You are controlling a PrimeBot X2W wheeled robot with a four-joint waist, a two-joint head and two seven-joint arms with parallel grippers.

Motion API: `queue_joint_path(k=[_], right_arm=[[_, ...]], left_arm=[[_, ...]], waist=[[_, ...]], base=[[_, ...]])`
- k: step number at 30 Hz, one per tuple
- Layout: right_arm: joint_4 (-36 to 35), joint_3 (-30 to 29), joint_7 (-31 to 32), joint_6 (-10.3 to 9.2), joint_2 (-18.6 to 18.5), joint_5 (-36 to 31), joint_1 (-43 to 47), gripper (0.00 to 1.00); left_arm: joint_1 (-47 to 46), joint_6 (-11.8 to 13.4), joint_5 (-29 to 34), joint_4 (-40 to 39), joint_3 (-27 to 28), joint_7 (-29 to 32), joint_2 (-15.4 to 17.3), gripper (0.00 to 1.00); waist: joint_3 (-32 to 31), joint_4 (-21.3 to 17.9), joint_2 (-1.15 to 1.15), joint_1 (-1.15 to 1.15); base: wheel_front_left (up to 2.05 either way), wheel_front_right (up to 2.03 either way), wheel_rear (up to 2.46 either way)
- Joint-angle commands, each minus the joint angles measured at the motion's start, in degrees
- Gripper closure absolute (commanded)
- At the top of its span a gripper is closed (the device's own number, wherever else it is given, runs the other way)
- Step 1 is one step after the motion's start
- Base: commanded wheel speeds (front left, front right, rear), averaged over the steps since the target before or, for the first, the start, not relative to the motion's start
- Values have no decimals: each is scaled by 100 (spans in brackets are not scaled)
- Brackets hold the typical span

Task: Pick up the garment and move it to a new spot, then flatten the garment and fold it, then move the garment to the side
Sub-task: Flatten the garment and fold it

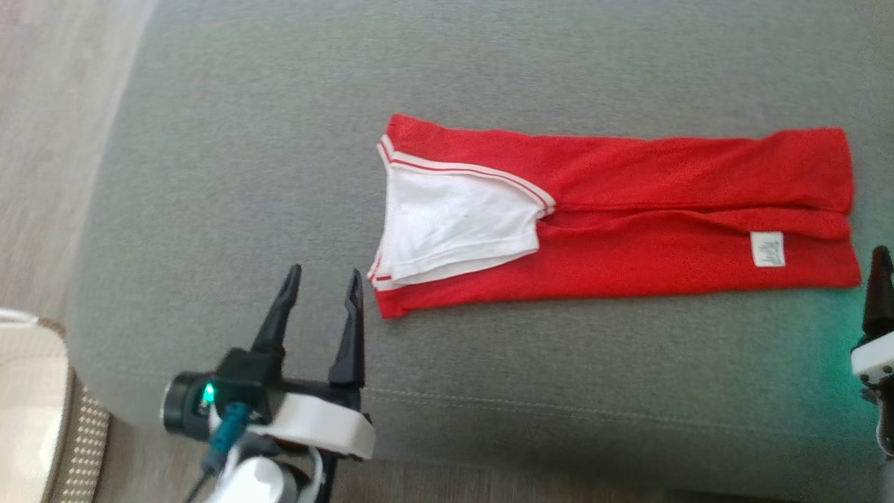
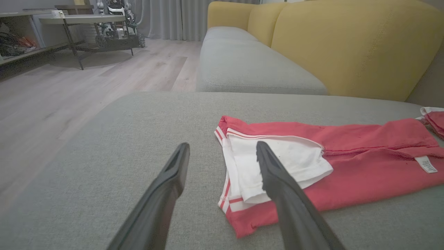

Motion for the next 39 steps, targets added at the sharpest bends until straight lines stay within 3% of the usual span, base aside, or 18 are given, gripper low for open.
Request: queue_joint_path(k=[1,13,20,21,23,25,26,27,32,39], right_arm=[[-77,17,-60,-1,-59,-103,-328,0],[1519,-866,460,-1,-335,-1276,-1652,0],[2098,-1028,519,-1,-311,-1704,-1967,0],[2199,-1039,523,-1,-311,-1740,-2005,15],[2395,-1071,522,-1,-306,-1785,-2071,31],[2587,-1068,553,-1,-282,-1804,-2113,58],[2670,-1071,561,-1,-266,-1804,-2120,95],[2752,-1064,579,-1,-245,-1798,-2117,100],[2850,-910,336,-1,-170,-1633,-2080,100],[2428,-509,29,-1,-423,-1322,-1982,100]], left_arm=[[-101,-44,135,-158,256,-69,-23,0],[126,-636,828,53,585,-70,-674,0],[164,-928,999,163,739,-70,-897,0],[164,-971,1028,178,762,-70,-926,0],[161,-1046,1090,201,807,-70,-973,0],[154,-1109,1144,222,858,-70,-1013,0],[154,-1137,1168,233,885,-70,-1029,0],[157,-1164,1190,243,910,-70,-1045,0],[211,-1276,1287,253,1031,-70,-1116,0],[294,-1389,1404,230,1179,-70,-1183,0]], waist=[[-15,109,0,0],[200,585,0,0],[327,640,0,0],[341,639,0,0],[363,629,0,0],[373,611,0,0],[370,600,0,0],[365,587,0,0],[301,459,0,0],[224,156,0,0]], base=[[0,0,0],[0,0,0],[0,0,0],[0,0,0],[0,0,0],[0,0,0],[0,0,0],[0,0,0],[0,0,0],[0,0,0]])
